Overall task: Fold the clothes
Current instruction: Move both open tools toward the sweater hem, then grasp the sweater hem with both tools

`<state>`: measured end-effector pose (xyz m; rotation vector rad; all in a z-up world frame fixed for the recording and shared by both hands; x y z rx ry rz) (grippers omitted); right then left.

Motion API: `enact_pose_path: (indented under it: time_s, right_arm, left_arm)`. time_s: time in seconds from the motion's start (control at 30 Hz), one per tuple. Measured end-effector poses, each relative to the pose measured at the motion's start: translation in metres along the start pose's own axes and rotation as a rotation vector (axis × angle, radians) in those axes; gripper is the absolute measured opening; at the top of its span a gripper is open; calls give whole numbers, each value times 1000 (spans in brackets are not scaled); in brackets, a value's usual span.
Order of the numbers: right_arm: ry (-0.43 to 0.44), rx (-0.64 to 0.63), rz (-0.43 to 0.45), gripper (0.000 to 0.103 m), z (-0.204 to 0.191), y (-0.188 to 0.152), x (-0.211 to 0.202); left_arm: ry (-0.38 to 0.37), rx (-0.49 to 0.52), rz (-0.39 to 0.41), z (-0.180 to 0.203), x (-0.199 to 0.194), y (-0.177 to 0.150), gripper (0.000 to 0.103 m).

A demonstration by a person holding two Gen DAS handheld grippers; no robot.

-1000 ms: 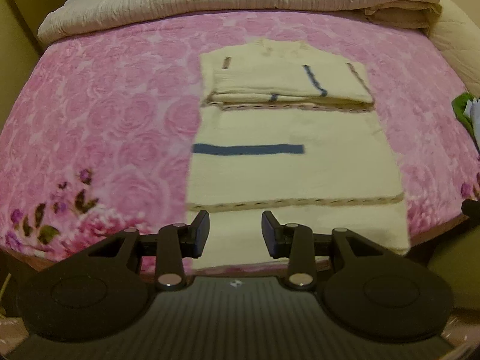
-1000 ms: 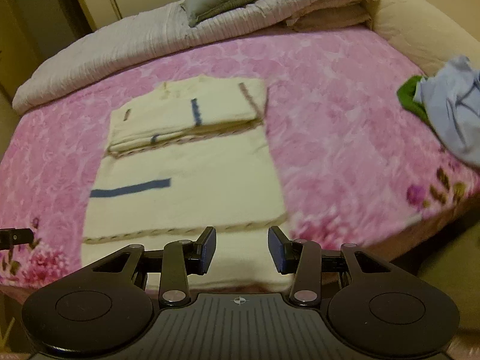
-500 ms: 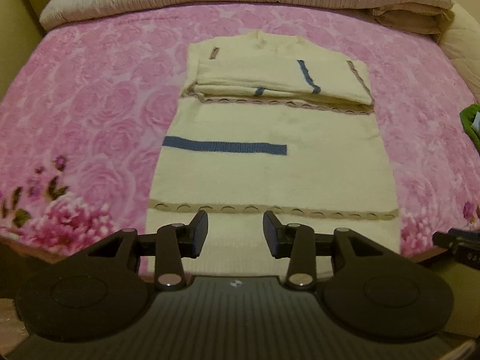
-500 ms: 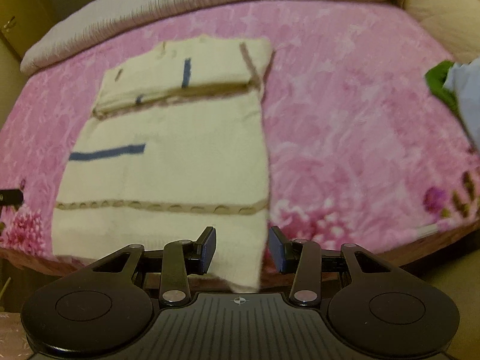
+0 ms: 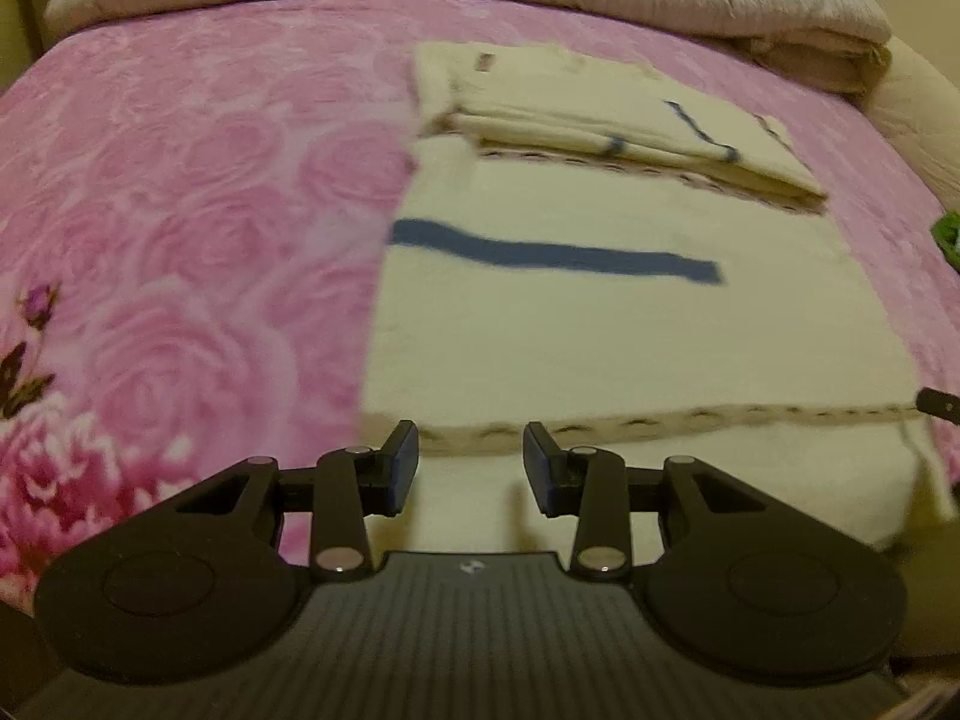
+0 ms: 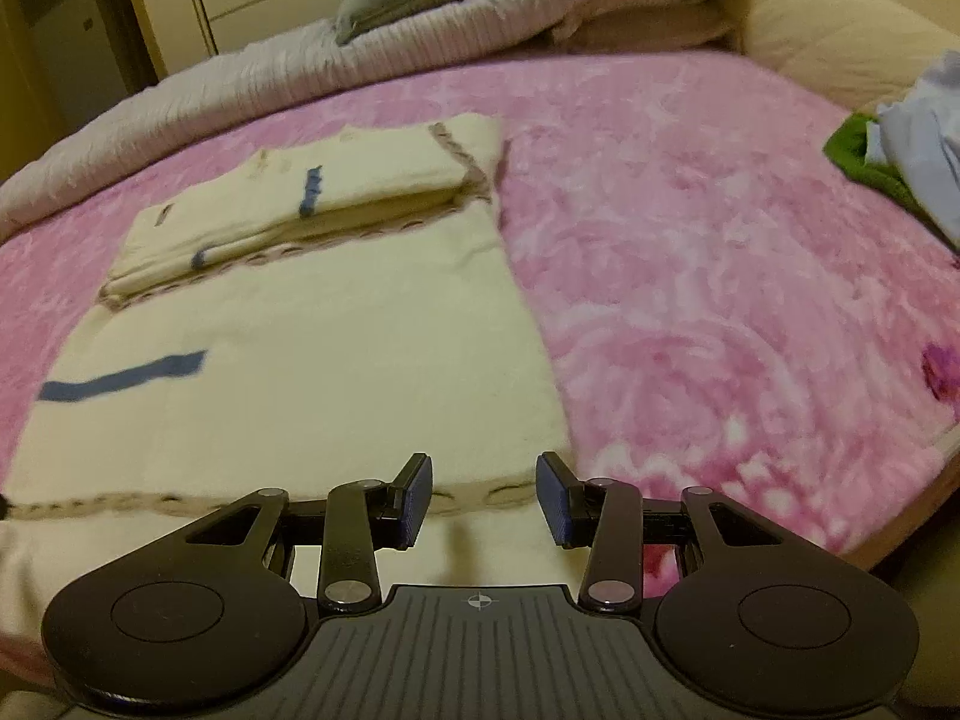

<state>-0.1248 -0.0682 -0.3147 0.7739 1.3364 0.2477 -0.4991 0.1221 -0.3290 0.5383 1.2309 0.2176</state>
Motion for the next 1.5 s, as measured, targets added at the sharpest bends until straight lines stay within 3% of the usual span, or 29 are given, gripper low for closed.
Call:
enact_pose_path:
  time_s: [0.13, 0.27, 0.33, 0.43, 0.5, 0.7, 0.8, 1.07, 1.23, 1.4, 1.5]
  right_arm:
    - [6, -22, 2, 42, -13, -36, -17]
    - [13, -44, 4, 42, -25, -72, -34]
    - [36, -48, 38, 42, -28, -85, -51]
    - [37, 8, 79, 42, -22, -96, -75]
    - [70, 32, 117, 42, -19, -99, -90]
    - [235, 176, 162, 42, -6, -106, -94]
    - [238, 206, 159, 42, 8, -102, -87]
    - [263, 325, 136, 42, 64, -85, -50]
    - [400, 442, 93, 42, 94, -85, -20]
    - [550, 565, 49, 42, 122, -86, 8]
    - [622, 649, 55, 42, 129, -97, 12]
  left_arm:
    - [-67, -16, 46, -18, -2, -33, 32]
    - [-114, -3, 50, -18, -35, -68, 32]
    - [-150, 5, 64, -22, -50, -82, 32]
    - [-135, -30, 76, -31, -70, -94, 31]
    - [-175, -35, 106, -35, -84, -99, 32]
    - [-221, -139, 91, -47, -88, -92, 33]
    - [-237, -192, 73, -52, -79, -80, 36]
    - [-160, -242, 20, -71, -28, -47, 36]
    - [-229, -329, -3, -87, -9, -36, 36]
    - [-403, -449, -87, -100, 3, -34, 36]
    - [-450, -502, -95, -107, 8, -39, 34]
Point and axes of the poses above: each gripper's, at about its wrist camera, not at the fingertips, and x roughly the way its jaws point, z to its right, y to its top, the point moved 1 cm from there along x, roughly the way its jaws point, and after that the axes turned 13 degrees about -x, right-handed, at the moved point
